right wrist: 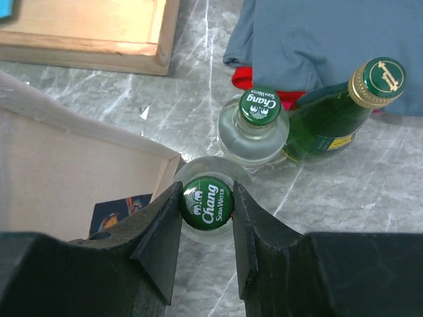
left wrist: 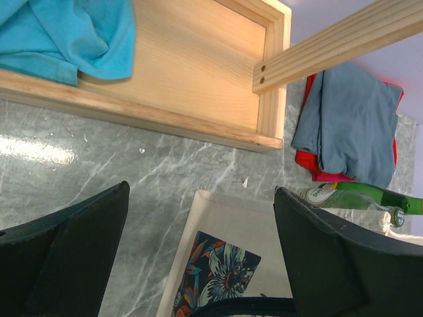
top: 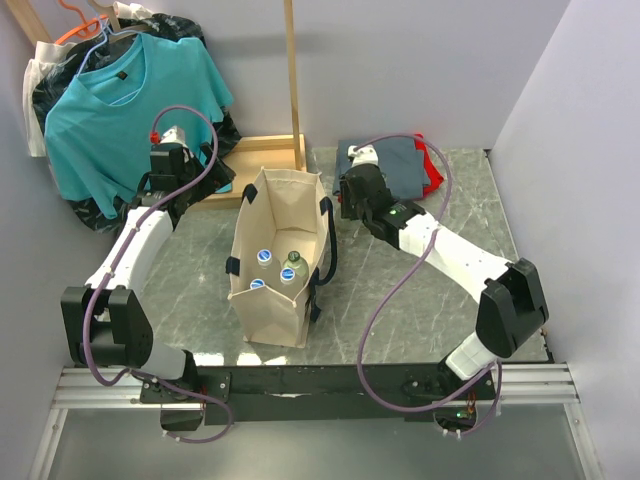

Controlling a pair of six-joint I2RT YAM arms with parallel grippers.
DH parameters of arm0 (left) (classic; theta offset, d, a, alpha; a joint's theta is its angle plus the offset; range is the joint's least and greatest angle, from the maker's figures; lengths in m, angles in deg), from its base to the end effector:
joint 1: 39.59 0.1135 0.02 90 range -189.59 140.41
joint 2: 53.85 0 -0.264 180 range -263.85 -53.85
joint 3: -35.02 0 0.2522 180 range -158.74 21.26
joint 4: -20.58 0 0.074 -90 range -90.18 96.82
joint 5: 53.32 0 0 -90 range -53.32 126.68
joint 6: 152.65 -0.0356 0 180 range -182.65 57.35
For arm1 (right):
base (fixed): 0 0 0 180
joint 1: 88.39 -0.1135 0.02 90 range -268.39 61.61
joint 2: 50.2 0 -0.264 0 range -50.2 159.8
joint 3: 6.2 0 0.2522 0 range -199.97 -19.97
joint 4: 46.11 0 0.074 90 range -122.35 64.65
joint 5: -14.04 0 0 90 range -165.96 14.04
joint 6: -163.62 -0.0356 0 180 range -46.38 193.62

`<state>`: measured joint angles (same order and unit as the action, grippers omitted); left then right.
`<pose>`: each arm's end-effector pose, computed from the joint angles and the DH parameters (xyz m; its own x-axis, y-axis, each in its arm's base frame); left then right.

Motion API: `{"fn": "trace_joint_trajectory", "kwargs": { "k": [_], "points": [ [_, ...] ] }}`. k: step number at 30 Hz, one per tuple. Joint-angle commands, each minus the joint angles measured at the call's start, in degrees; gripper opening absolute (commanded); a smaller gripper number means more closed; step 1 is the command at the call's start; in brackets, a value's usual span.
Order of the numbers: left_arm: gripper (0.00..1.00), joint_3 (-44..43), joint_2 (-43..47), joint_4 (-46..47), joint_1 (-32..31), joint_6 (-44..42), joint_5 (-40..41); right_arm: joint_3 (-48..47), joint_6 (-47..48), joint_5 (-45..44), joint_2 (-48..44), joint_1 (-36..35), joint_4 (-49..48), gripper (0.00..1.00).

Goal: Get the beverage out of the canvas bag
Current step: Place the drink at the center of the board.

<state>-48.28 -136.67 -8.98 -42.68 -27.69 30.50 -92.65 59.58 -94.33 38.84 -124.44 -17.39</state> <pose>0.3341 -0.0219 0.3244 -0.4823 -0.5445 -0.6863 -0.1572 0.8245 -0.5437 0.2973 0.2026 0.3101 -0.4903 -0.0721 -0.8686 -0.2287 0.9723 0.0484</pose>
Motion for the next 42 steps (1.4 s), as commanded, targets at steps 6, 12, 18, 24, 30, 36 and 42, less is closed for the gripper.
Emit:
{"fn": "trace_joint_trajectory", "kwargs": {
  "k": [6,12,18,24,30,36,42],
  "points": [
    [0.96,-0.7,0.2,1.1,-0.3,-0.4,-0.2,-0.2,0.5,-3.3,-0.3,0.2,-11.4,0.00],
    [0.96,-0.3,0.6,0.9,-0.3,-0.6,0.6,0.1,-0.2,-2.9,1.4,0.1,-12.4,0.00],
    [0.96,-0.3,0.4,1.1,-0.3,-0.4,0.5,0.3,-0.5,-2.8,2.5,0.1,-13.1,0.00],
    [0.96,-0.5,0.2,1.0,-0.3,-0.3,0.5,0.2,-0.8,-2.8,3.1,0.2,-12.9,0.00],
    [0.96,-0.2,0.3,1.2,-0.3,-0.3,0.6,-1.0,-1.0,-2.6,3.9,0.1,-11.1,0.00],
    [0.96,-0.1,0.4,1.2,-0.3,-0.4,0.2,-1.3,-0.5,-1.7,4.0,0.0,-9.2,0.00],
    [0.96,0.4,0.8,1.1,-0.3,-0.6,0.6,-1.8,-0.2,-1.8,4.0,-0.3,-7.8,0.00]
  ]
}}
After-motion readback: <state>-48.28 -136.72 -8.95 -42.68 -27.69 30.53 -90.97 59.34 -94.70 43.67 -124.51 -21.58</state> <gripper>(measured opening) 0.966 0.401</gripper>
